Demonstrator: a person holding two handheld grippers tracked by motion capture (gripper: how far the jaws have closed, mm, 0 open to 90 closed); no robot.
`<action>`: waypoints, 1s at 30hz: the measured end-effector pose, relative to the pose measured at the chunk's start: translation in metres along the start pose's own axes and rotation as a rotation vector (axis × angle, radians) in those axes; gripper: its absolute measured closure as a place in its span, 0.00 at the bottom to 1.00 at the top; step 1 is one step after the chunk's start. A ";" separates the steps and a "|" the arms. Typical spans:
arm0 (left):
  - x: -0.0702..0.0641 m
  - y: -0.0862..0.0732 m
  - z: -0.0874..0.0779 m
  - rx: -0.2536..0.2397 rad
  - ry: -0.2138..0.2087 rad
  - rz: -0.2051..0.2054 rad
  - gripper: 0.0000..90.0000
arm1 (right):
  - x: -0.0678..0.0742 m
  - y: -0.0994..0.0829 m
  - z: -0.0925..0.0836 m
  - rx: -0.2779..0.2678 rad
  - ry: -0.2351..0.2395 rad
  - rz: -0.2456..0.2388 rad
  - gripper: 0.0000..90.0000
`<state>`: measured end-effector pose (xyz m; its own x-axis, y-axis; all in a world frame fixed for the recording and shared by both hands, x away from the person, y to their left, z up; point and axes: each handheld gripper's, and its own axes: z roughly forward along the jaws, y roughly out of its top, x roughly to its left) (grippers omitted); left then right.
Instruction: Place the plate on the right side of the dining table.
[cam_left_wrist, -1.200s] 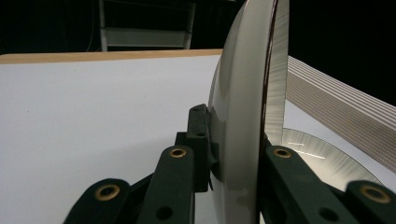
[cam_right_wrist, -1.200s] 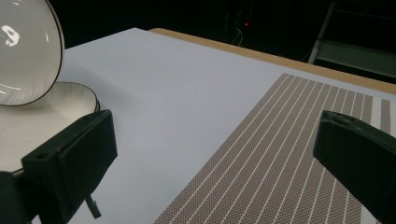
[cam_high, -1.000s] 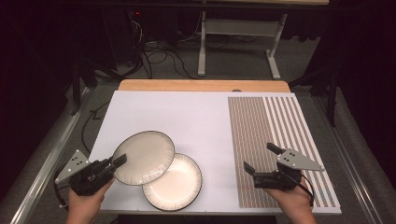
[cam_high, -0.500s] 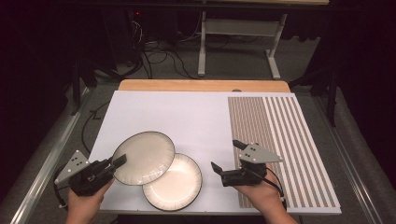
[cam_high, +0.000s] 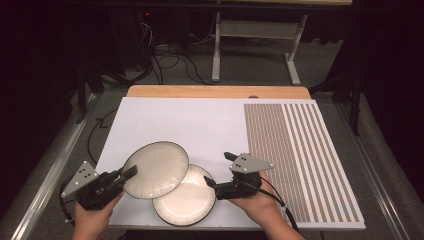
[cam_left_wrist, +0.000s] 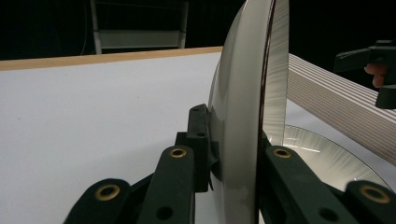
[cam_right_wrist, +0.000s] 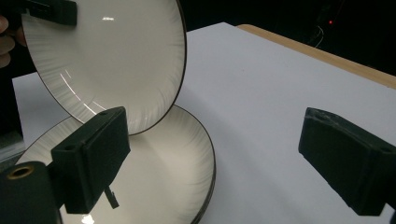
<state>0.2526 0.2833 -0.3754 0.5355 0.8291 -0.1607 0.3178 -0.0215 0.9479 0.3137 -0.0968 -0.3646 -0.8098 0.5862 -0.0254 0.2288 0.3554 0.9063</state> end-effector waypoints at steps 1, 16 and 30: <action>0.000 0.000 0.000 0.000 0.000 0.000 0.88 | 0.001 0.000 0.002 -0.004 0.005 0.004 0.11; -0.001 0.000 0.000 -0.004 -0.004 0.010 0.88 | 0.021 0.001 0.036 0.021 0.069 -0.020 0.19; -0.001 0.000 0.001 -0.005 -0.009 0.023 0.88 | 0.016 0.005 0.071 0.048 0.085 0.032 0.40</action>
<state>0.2522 0.2819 -0.3754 0.5494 0.8235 -0.1416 0.3014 -0.0372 0.9528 0.3406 -0.0339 -0.3900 -0.8443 0.5343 0.0408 0.2792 0.3736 0.8846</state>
